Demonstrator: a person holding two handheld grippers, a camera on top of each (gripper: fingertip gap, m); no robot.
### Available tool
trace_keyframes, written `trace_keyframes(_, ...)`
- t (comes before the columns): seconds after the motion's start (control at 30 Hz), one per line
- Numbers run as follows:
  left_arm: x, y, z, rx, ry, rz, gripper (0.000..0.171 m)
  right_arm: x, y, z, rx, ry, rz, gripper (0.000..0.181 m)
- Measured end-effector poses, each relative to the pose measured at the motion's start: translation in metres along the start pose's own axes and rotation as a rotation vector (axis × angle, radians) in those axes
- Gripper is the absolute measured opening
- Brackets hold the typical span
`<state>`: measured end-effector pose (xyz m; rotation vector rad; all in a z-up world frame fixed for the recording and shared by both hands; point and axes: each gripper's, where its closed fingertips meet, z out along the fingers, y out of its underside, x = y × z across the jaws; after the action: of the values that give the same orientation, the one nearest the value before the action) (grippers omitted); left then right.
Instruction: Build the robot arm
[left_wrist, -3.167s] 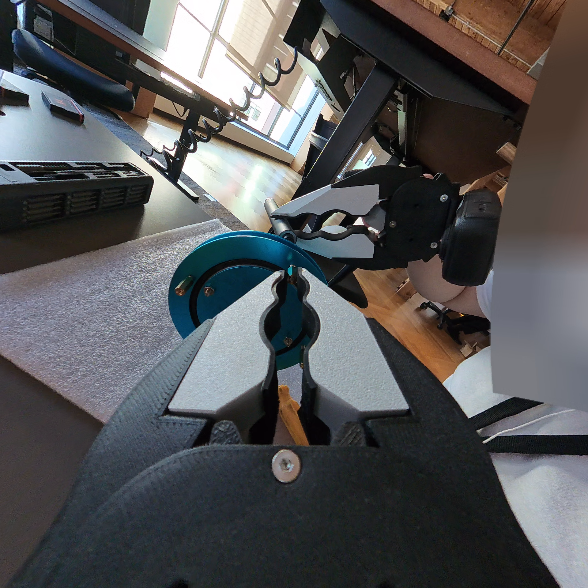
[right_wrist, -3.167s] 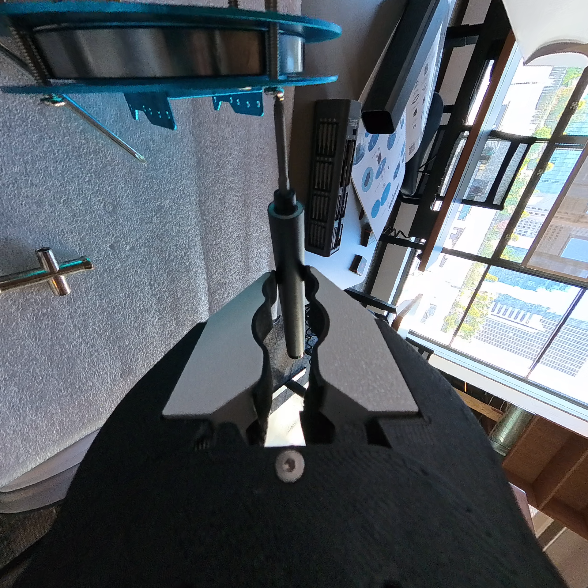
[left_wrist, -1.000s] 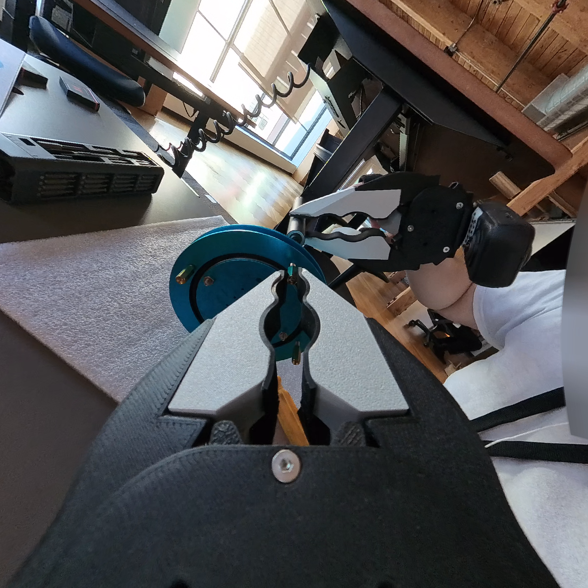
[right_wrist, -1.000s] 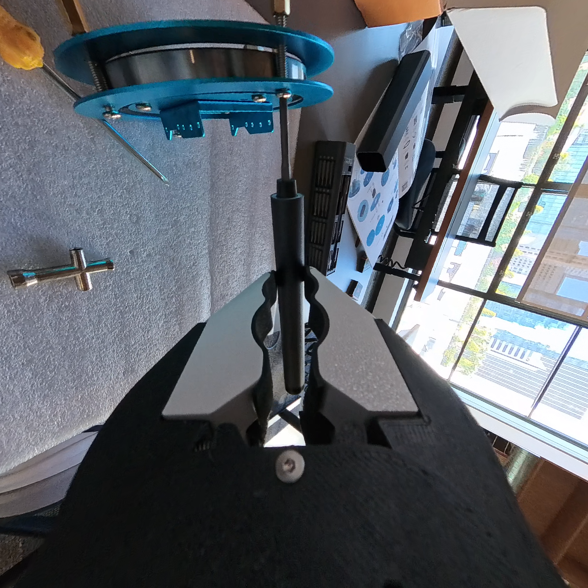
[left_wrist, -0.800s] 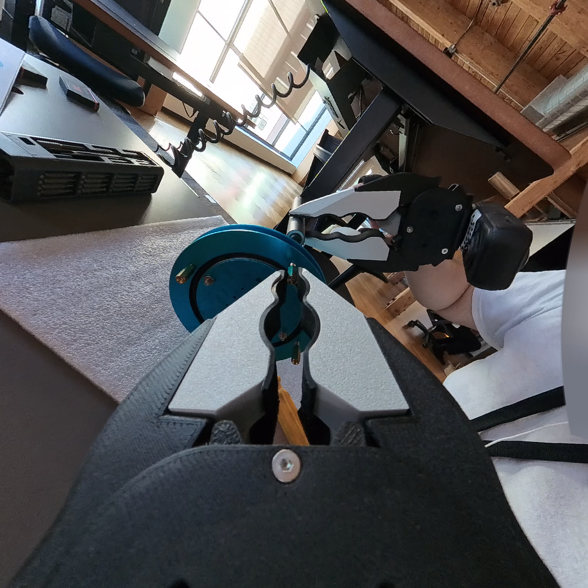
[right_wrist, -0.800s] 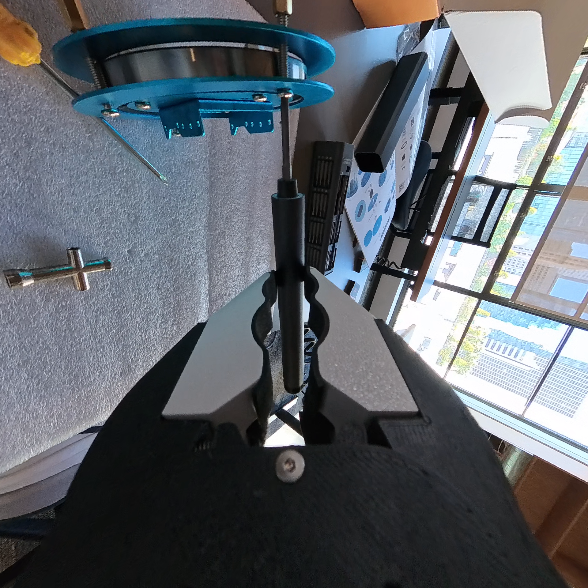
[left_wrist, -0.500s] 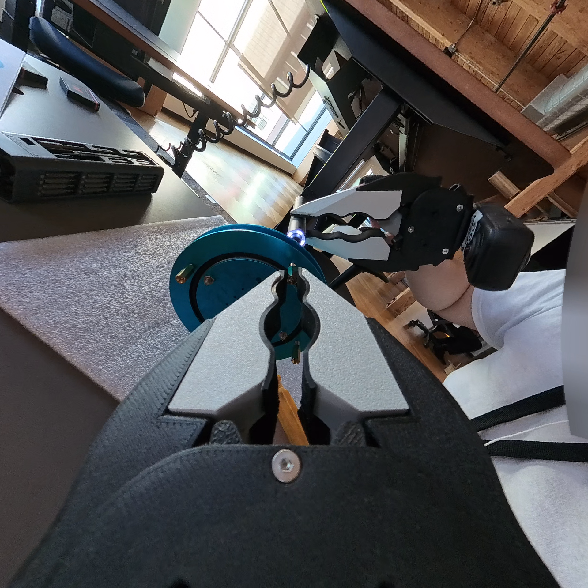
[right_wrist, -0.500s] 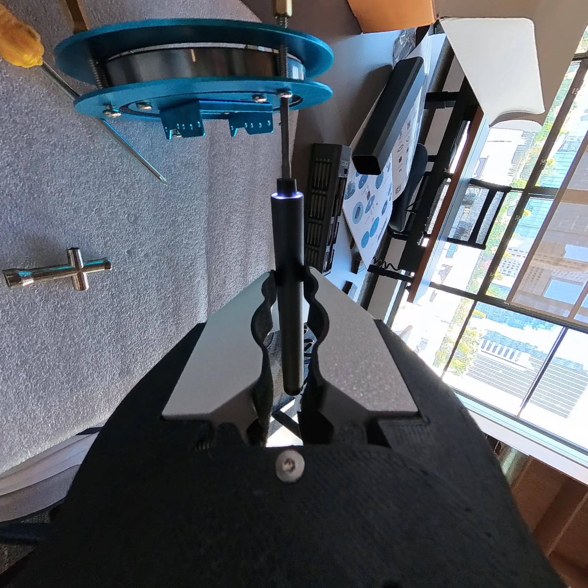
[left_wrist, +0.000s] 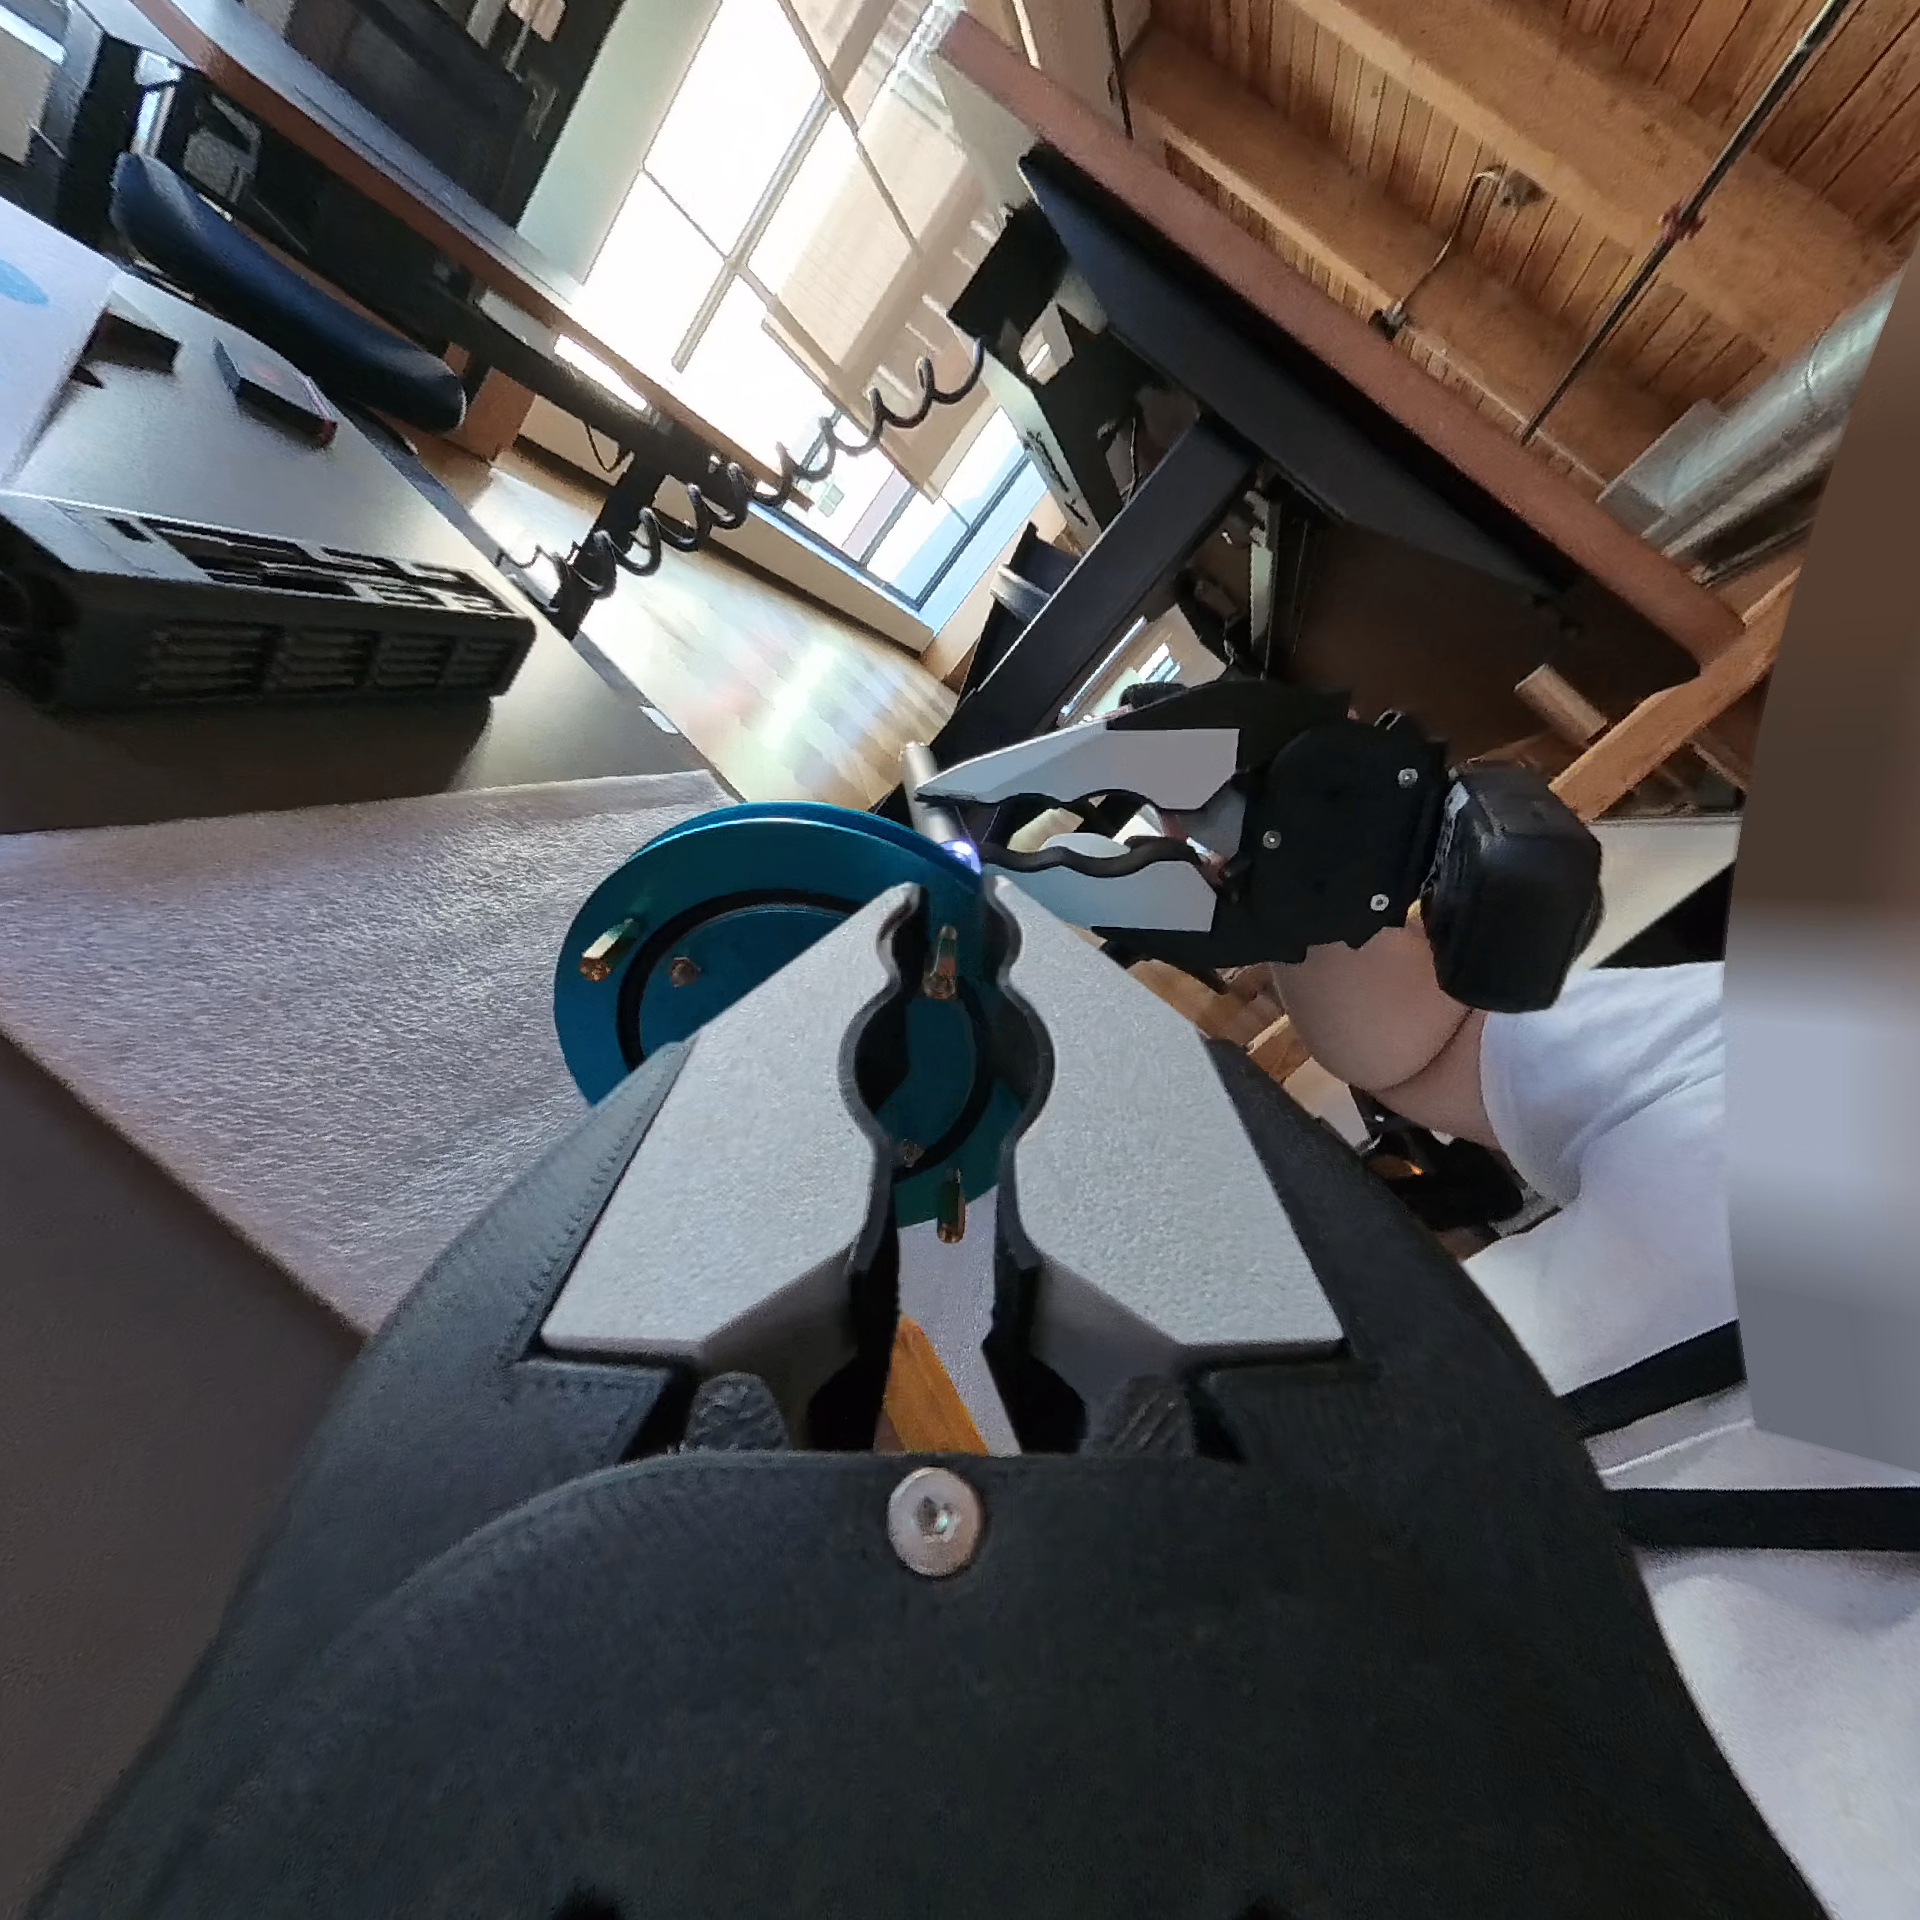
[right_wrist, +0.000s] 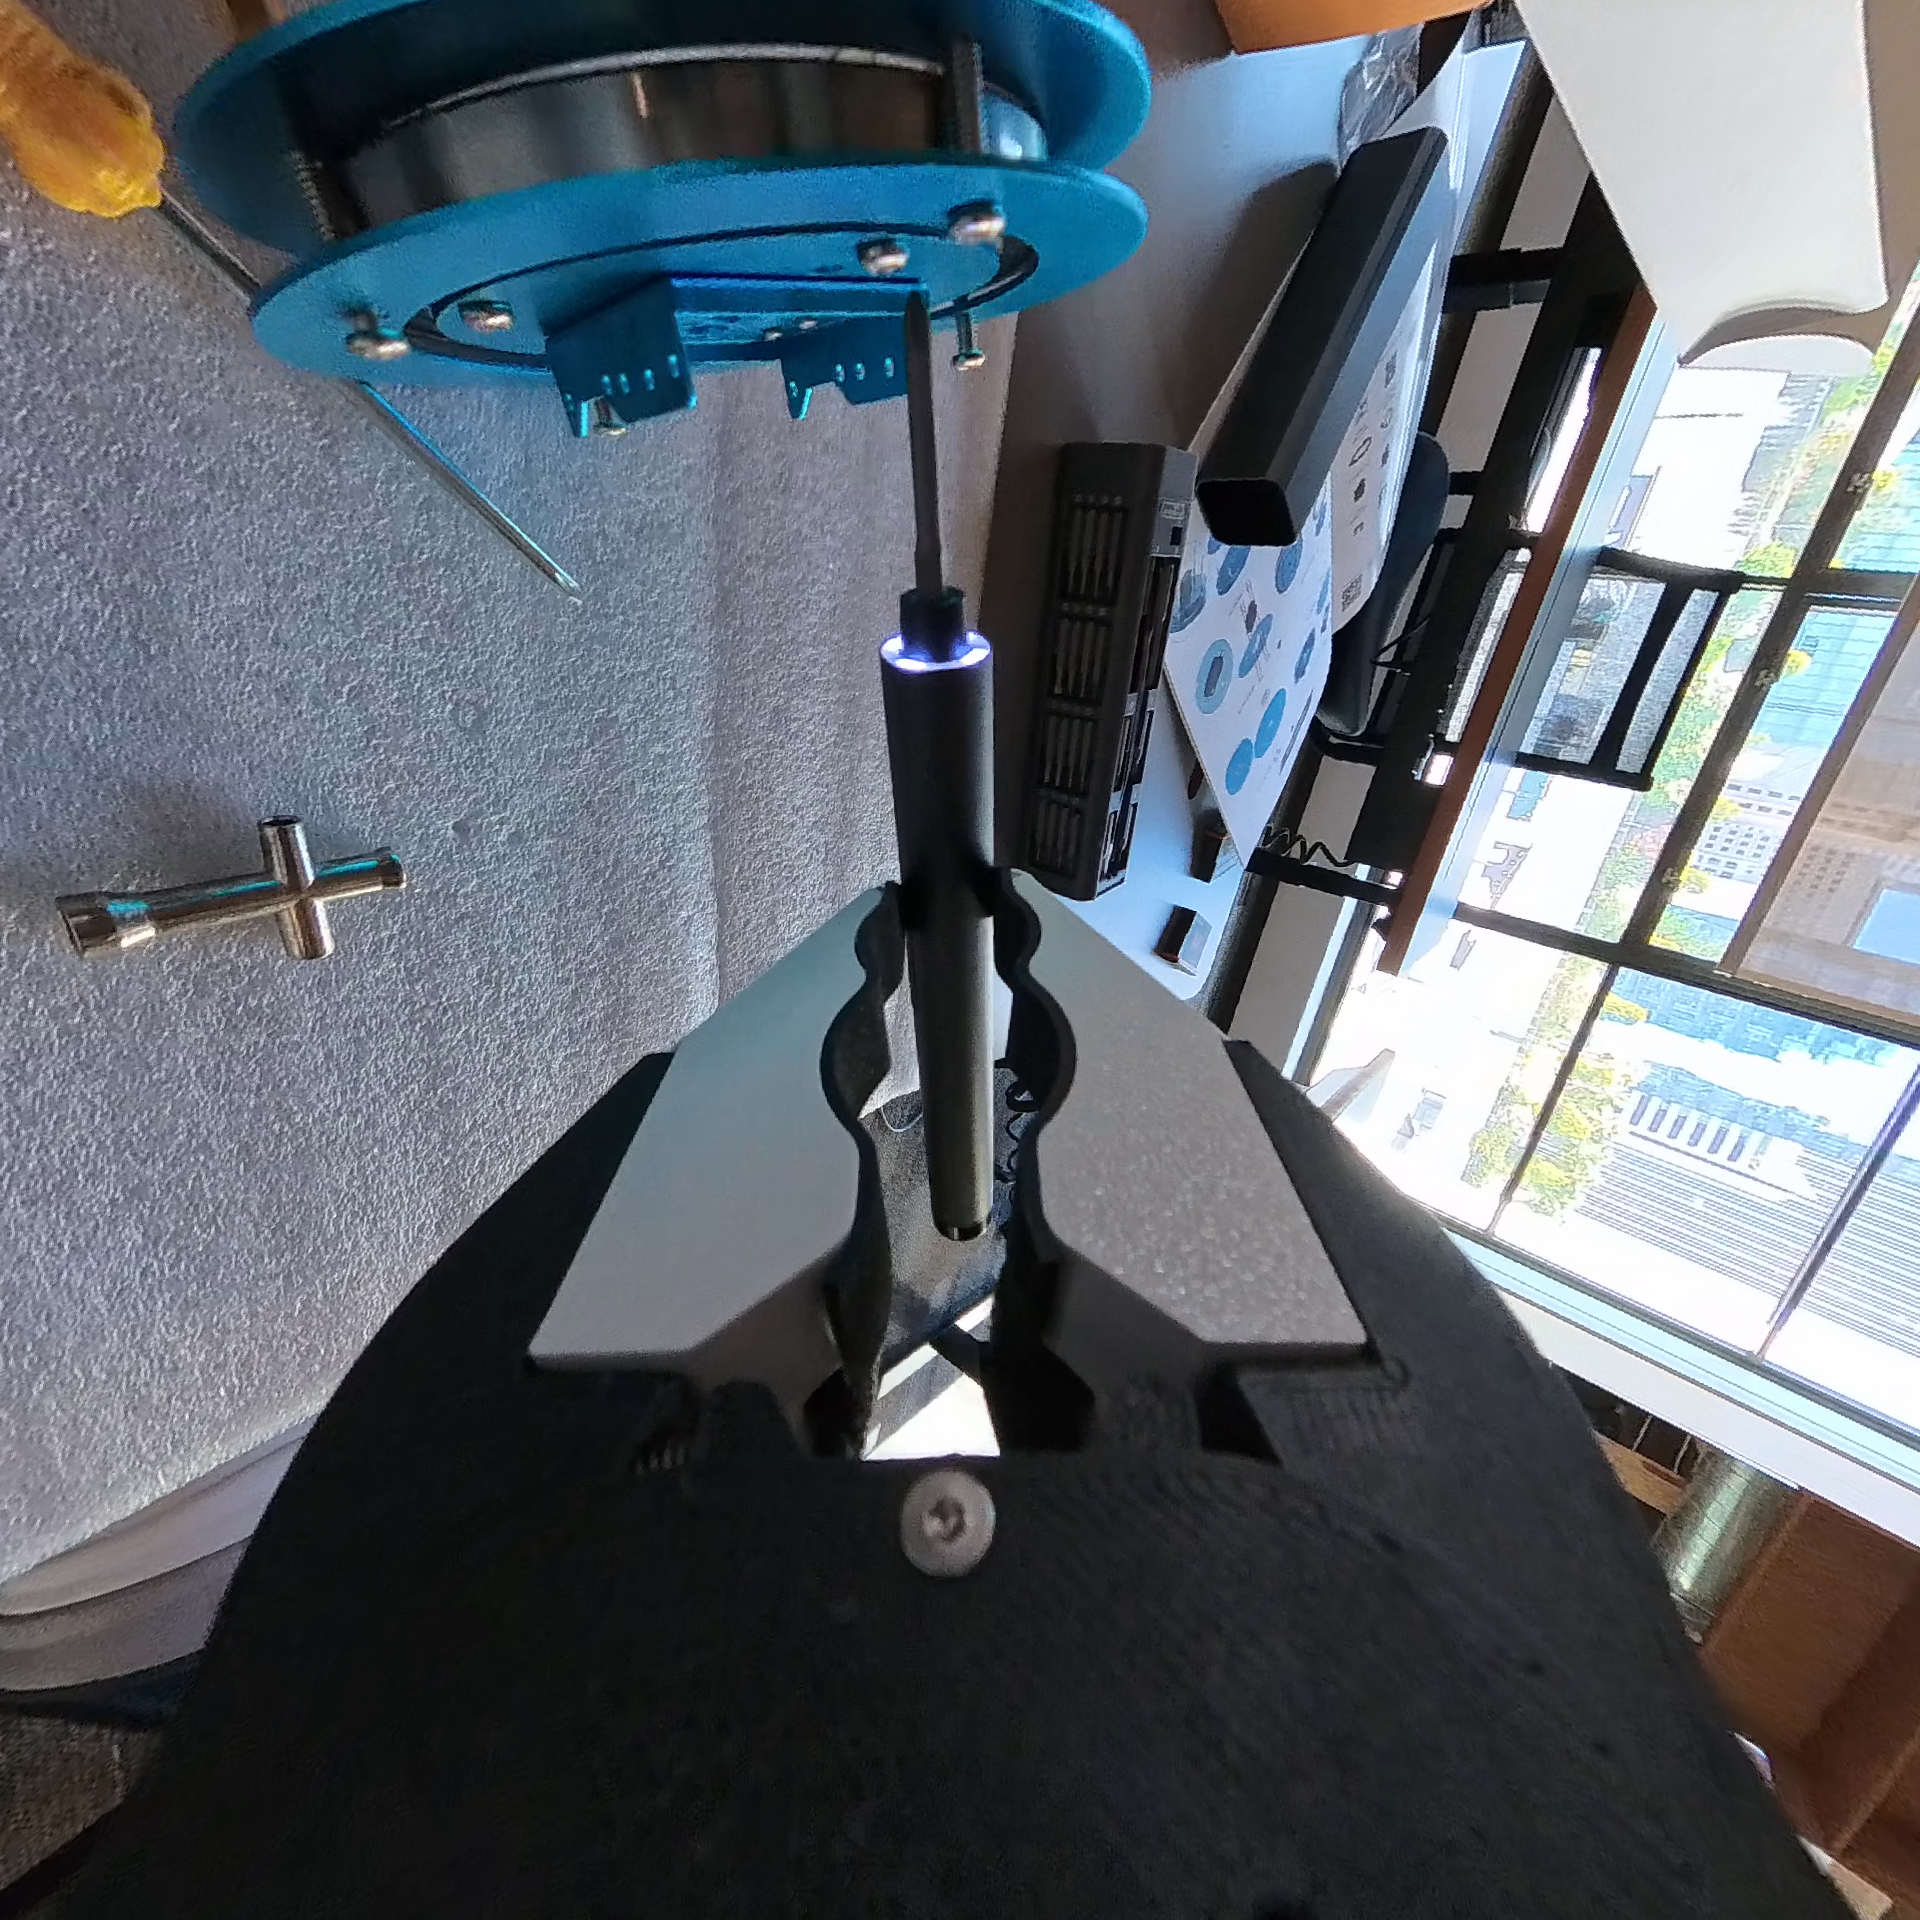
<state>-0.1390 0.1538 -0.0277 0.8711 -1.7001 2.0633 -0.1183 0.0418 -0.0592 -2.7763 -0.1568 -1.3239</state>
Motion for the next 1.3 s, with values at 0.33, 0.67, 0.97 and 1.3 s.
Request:
trace_keyframes(0.33,-0.009,0.003,-0.016,-0.012,-0.076,0.041,0.014,-0.002,0.0,0.001,0.008,-0.007,0.021,0.016)
trace_keyframes(0.67,0.008,0.015,0.005,-0.104,-0.018,0.171,0.017,0.002,0.0,0.001,0.014,-0.006,0.033,0.016)
trace_keyframes(0.97,0.014,0.026,0.006,-0.25,-0.078,0.488,0.02,-0.003,-0.006,-0.005,0.025,-0.017,0.026,0.016)
trace_keyframes(1.3,0.013,0.03,0.007,-0.407,-0.081,0.688,0.026,-0.004,-0.003,-0.006,0.014,-0.024,0.024,0.016)
